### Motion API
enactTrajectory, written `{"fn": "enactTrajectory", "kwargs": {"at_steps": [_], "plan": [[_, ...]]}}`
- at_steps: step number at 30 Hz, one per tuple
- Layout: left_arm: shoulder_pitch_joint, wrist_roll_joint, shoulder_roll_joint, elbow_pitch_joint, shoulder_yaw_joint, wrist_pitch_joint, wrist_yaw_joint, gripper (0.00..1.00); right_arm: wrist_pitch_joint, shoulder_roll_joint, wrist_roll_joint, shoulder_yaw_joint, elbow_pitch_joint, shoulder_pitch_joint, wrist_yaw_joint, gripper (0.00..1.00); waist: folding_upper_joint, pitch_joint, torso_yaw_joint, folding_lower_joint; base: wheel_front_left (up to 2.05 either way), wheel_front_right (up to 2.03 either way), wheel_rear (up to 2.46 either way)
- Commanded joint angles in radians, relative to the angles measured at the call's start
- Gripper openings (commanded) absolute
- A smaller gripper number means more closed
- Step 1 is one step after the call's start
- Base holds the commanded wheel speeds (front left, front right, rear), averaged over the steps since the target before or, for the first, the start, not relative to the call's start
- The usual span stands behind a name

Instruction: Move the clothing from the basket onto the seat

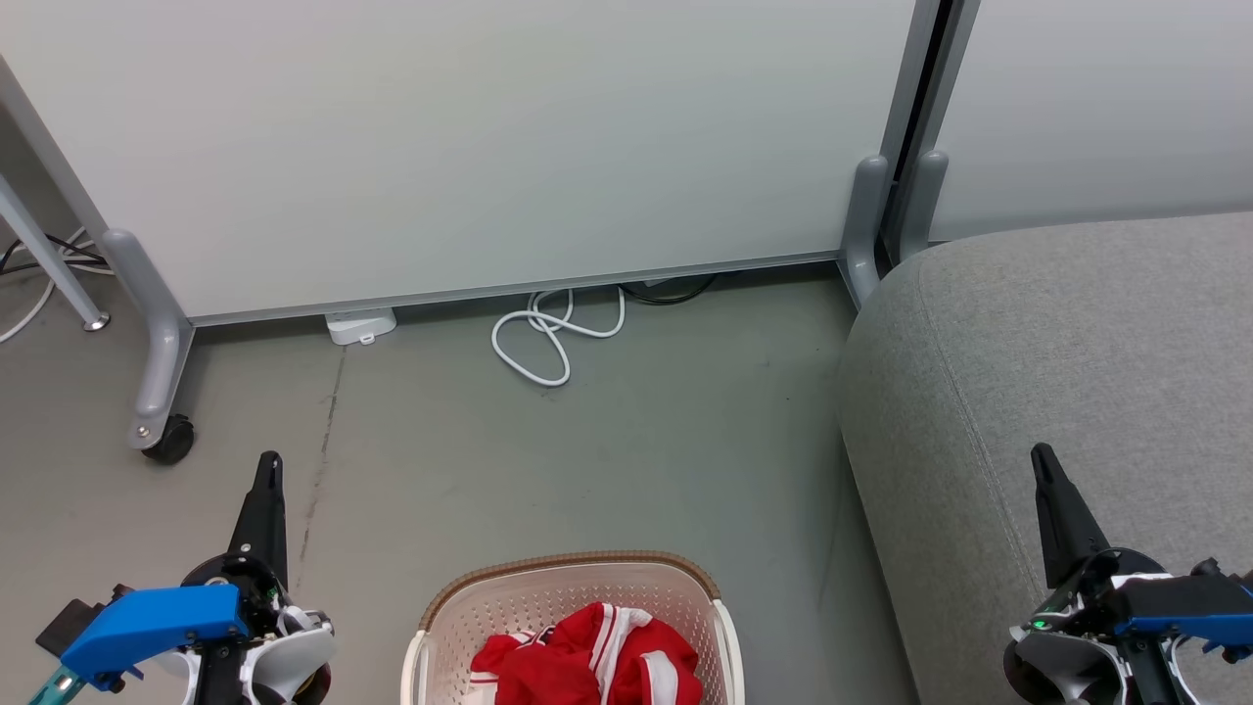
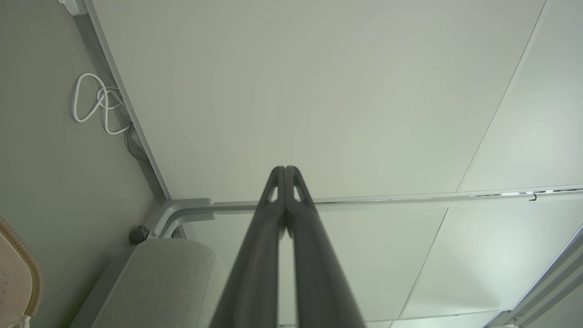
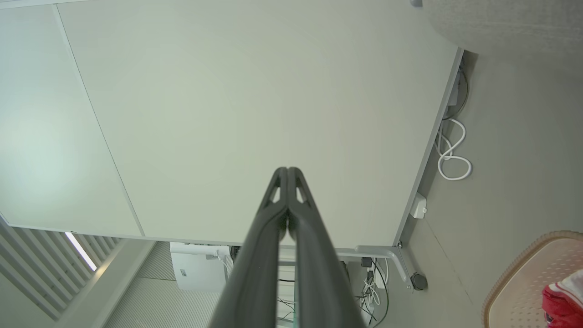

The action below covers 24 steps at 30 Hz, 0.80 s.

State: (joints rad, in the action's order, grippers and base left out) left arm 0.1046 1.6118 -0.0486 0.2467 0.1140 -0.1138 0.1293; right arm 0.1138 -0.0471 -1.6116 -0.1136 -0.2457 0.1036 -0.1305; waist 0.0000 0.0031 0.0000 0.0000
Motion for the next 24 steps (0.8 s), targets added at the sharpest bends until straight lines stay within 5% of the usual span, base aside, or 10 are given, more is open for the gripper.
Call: {"fn": "enactTrajectory", "kwargs": {"at_steps": [1, 24], "plan": [[0.010, 0.003, -0.003, -0.004, 0.001, -0.004, 0.004, 0.00, 0.004, -0.006, -0.003, -0.002, 0.003, 0.010, 0.000, 0.00, 0.0000, 0.000, 0.000, 0.0000, 0.00, 0.00, 0.00], [0.010, 0.003, -0.003, -0.004, 0.001, -0.004, 0.004, 0.00, 0.004, -0.006, -0.003, -0.002, 0.003, 0.010, 0.000, 0.00, 0.0000, 0.000, 0.000, 0.0000, 0.00, 0.00, 0.00]]}}
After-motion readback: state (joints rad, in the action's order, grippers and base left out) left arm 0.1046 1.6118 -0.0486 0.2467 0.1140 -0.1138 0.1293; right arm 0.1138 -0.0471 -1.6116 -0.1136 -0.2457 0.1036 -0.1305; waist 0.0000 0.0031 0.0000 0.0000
